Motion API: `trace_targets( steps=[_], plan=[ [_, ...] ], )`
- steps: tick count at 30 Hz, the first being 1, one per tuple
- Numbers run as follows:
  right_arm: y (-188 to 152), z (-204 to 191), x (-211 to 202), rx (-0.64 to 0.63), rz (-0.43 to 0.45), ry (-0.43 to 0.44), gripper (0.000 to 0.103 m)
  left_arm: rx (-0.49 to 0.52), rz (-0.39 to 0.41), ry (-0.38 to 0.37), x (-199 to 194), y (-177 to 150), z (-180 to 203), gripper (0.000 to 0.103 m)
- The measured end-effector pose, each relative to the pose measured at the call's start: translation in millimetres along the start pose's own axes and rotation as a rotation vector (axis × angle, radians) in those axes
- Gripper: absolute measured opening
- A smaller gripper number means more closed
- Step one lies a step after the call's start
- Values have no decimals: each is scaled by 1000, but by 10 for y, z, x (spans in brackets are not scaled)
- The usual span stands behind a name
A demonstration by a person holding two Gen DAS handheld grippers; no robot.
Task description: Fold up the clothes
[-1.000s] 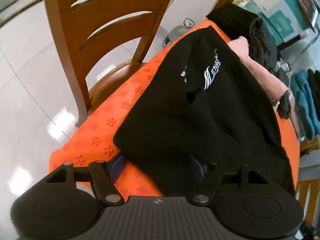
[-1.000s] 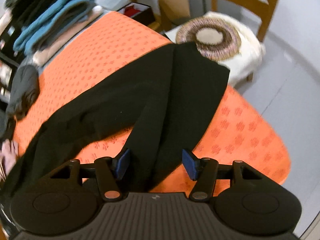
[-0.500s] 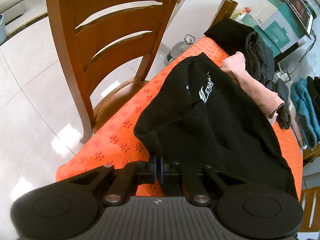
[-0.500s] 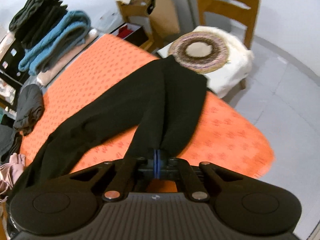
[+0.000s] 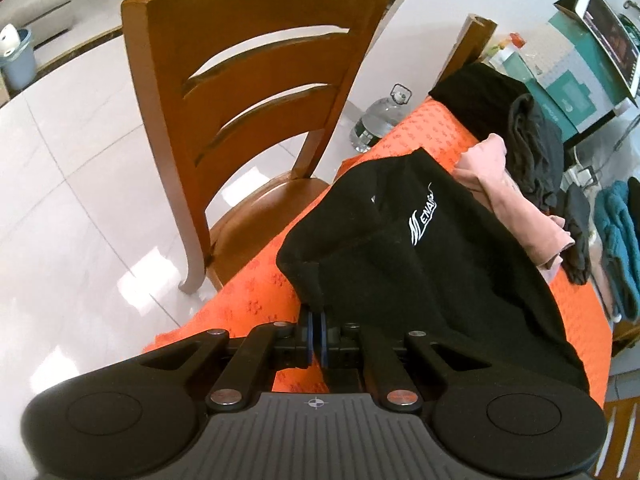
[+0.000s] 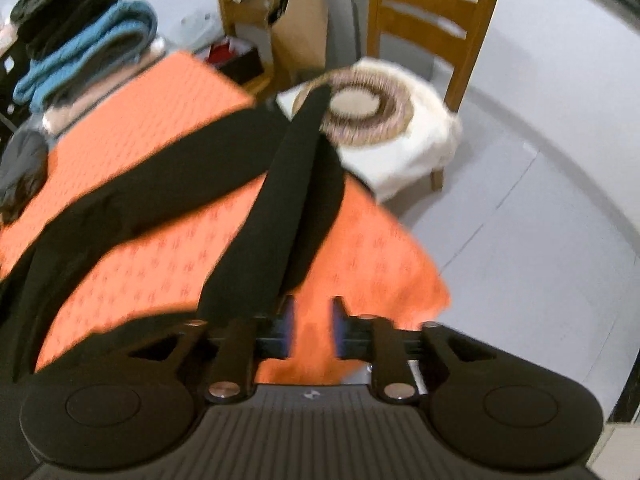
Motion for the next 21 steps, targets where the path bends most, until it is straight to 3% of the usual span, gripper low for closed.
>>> trace_targets(
  steps=[2, 4, 6, 11, 12, 14, 15, 16, 21],
  plan=[
    [154, 20, 65, 21, 44, 13, 36, -39, -2, 4, -7, -20, 2, 6],
    [300, 33, 140, 42, 77, 32, 51, -95, 0, 2, -24, -40, -8, 6],
    [429, 43, 228, 45, 87, 38, 55, -136, 10, 1, -58, -68, -27, 6],
    [732, 9, 485, 32, 87, 52, 55, -234, 57, -14, -159, -148, -56, 11],
    [778, -13, 547, 28, 78, 63, 52, -255, 69, -20, -184, -166, -62, 15],
    [849, -81, 648, 21, 64, 85, 31, -249, 104, -26, -263, -202, -2, 27],
    [871, -107, 660, 22, 58, 99, 10, -228, 117, -28, -302, -218, 49, 37],
    [893, -130, 665, 24, 54, 112, 6, -191, 120, -30, -324, -241, 129, 46],
    [1059, -83, 283, 54, 139, 167, 5, 115, 49, -85, -239, -413, 729, 59]
  ],
)
Point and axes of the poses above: each gripper's, at about its wrist camera, not at the fingertips, and x roughly the way its jaws point, z to its right, y to its top, the point moved 5 cm from there along x, roughly the way its jaws point, and after that the axes turned 2 degrees about -z, right-handed, at the moved point
